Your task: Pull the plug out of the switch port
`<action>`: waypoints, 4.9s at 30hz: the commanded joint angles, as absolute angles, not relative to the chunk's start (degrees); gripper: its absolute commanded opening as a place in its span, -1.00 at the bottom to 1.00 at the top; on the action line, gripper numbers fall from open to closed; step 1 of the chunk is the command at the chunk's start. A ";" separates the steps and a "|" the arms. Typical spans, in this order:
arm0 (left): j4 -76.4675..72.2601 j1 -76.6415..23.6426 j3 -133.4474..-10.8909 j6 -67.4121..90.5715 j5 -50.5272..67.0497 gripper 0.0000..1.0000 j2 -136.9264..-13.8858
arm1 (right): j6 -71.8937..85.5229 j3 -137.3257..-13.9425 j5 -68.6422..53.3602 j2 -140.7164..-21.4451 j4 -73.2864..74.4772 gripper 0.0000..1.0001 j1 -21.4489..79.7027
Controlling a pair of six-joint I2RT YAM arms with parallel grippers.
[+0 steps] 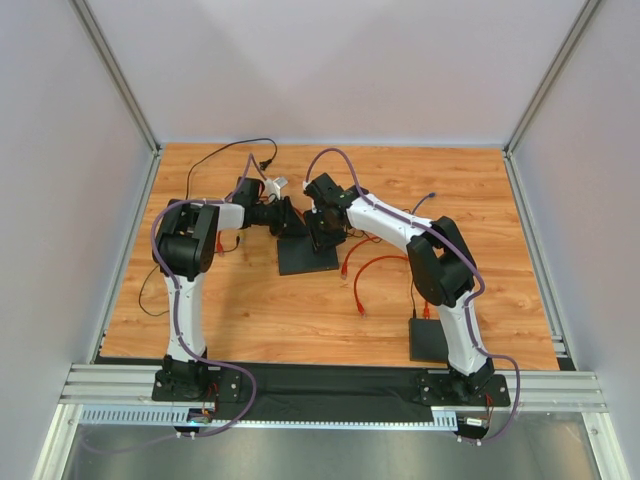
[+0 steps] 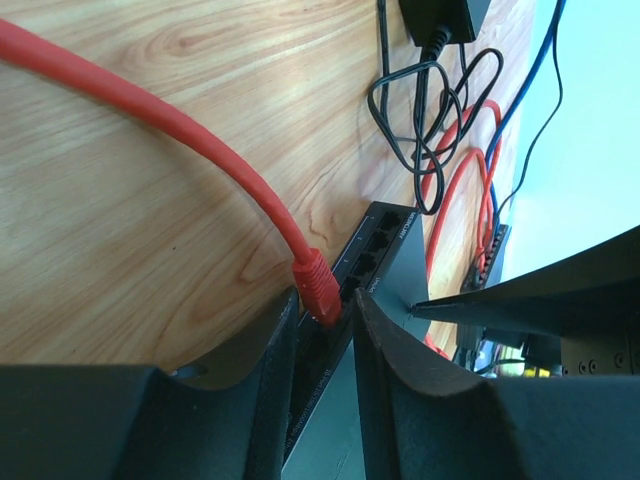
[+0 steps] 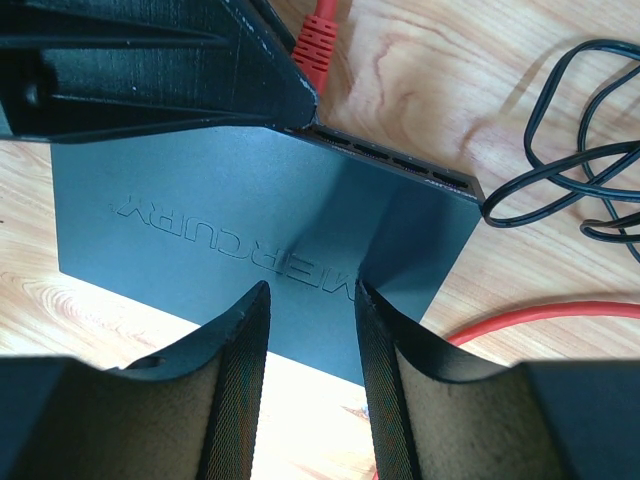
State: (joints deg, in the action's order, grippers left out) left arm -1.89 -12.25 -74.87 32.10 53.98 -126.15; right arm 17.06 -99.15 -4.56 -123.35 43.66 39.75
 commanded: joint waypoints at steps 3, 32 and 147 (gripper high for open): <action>-1.32 -12.39 -76.46 32.52 52.56 -0.33 -127.62 | 16.08 -98.09 -4.48 -124.63 44.21 -0.17 40.17; -37.61 -10.19 -60.30 51.42 43.87 -1.00 -121.56 | 18.90 -99.05 1.67 -129.37 48.78 -0.17 42.89; 25.23 -7.21 -88.07 16.17 -1.41 -0.95 -116.36 | 16.87 -100.28 -4.39 -129.29 49.04 -0.16 43.86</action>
